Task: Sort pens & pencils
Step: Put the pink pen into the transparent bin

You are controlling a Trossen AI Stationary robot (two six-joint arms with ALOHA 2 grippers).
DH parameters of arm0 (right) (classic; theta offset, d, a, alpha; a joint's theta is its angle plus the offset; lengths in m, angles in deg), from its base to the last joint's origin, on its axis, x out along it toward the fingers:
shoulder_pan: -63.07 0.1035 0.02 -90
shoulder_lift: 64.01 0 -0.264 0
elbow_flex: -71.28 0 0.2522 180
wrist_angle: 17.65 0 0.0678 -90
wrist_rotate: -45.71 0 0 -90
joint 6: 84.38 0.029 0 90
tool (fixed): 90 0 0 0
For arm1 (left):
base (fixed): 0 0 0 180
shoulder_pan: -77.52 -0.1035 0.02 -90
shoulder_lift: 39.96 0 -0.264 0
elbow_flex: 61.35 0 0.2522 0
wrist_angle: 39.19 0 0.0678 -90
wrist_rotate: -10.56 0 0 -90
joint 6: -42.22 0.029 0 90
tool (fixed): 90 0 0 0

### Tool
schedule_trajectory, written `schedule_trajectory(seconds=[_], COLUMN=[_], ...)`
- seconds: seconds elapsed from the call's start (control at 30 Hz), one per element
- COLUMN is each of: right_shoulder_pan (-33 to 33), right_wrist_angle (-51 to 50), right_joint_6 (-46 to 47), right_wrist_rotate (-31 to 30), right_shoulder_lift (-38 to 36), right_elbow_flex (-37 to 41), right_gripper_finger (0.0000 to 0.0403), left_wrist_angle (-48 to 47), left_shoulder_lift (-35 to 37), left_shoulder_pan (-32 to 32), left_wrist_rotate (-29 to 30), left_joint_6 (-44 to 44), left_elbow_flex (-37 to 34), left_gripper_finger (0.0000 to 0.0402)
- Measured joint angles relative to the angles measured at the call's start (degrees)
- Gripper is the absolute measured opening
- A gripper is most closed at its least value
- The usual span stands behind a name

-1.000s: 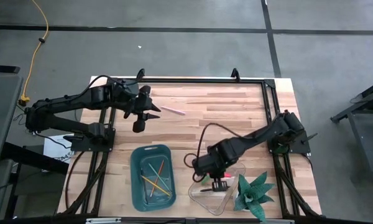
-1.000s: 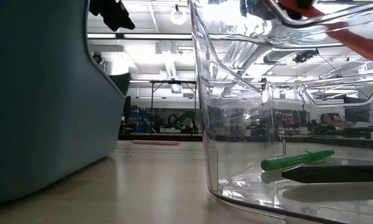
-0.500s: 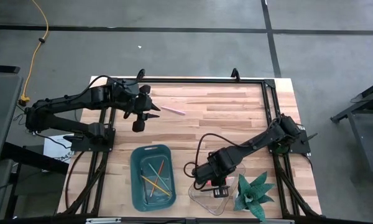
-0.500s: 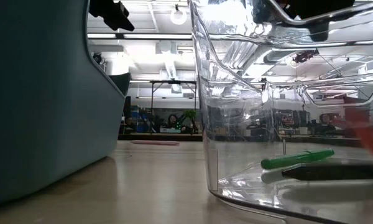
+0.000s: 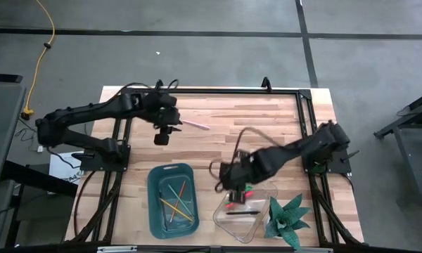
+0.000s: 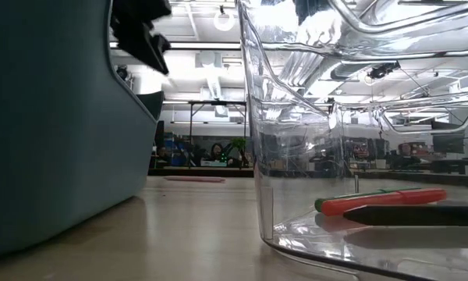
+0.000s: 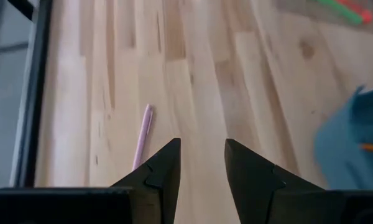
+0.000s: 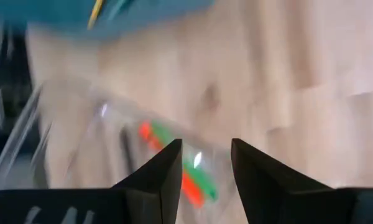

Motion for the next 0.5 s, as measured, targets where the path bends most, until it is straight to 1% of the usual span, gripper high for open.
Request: schedule_trajectory(seconds=[0.13,0.37,0.5], right_shoulder_pan=[-2.1,-4.6,-6.0], right_wrist_angle=[3.9,7.5,7.4], right_joint_6=[1.9,2.3,0.9], right_wrist_rotate=[-5.6,-13.8,-15.0], right_shoulder_lift=[-4.7,-9.3,-9.9], right_elbow_flex=[0.0,0.0,0.0], right_gripper_finger=[0.0128,0.0129,0.0129], left_wrist_angle=[0.3,1.1,2.3], left_shoulder_lift=[-5.2,-15.1,-20.9], left_shoulder_pan=[-5.0,-11.3,-12.9], left_wrist_rotate=[-3.3,-3.3,-2.8], left_joint_6=[5.2,14.5,17.0], left_elbow_flex=[0.0,0.0,0.1], left_gripper_finger=[0.0111,0.0111,0.0111])
